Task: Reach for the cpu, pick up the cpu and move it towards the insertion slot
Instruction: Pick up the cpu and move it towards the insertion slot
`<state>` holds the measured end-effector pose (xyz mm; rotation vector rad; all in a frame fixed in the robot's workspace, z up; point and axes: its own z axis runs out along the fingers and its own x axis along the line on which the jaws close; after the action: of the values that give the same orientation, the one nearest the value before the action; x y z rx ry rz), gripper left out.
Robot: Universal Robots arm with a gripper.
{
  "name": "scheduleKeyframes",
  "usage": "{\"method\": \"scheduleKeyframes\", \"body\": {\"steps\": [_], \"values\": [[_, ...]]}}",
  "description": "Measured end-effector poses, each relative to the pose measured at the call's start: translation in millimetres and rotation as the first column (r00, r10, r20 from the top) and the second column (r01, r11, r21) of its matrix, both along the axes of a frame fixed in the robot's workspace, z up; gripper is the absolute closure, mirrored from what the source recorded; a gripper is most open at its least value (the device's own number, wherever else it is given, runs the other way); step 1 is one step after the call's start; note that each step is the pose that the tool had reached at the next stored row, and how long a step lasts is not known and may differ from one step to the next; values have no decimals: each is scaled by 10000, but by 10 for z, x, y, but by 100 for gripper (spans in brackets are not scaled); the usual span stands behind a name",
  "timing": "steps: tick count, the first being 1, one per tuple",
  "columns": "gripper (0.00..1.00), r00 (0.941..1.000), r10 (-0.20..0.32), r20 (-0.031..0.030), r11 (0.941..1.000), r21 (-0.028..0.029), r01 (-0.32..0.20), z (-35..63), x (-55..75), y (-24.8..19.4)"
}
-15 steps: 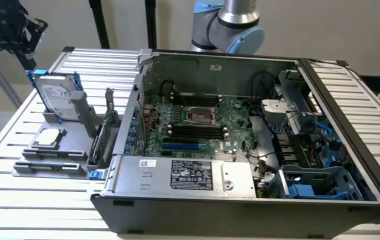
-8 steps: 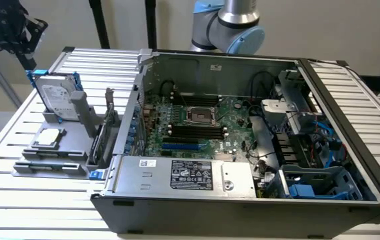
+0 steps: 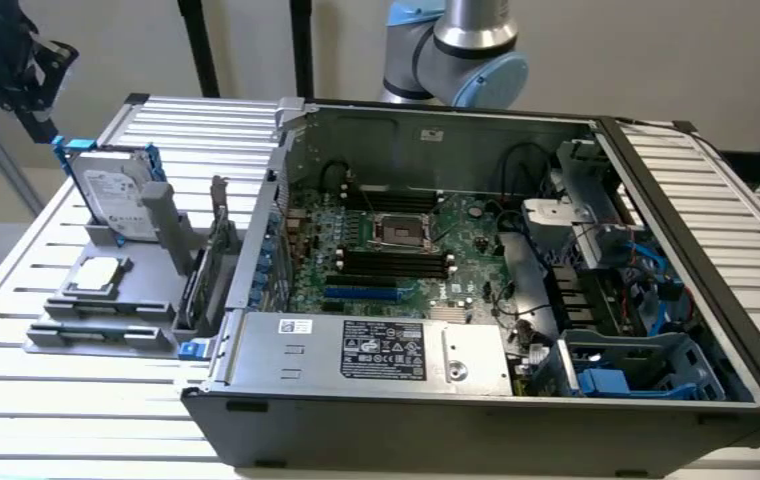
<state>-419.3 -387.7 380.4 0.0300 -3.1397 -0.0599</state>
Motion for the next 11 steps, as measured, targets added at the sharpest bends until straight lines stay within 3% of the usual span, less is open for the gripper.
{"method": "scheduleKeyframes", "body": {"steps": [7, 11], "values": [[89, 10000, 0, -37, 10000, -8, 0, -52, -192, -54], [89, 10000, 1, -46, 10000, -8, -1, -58, -214, -59]]}}
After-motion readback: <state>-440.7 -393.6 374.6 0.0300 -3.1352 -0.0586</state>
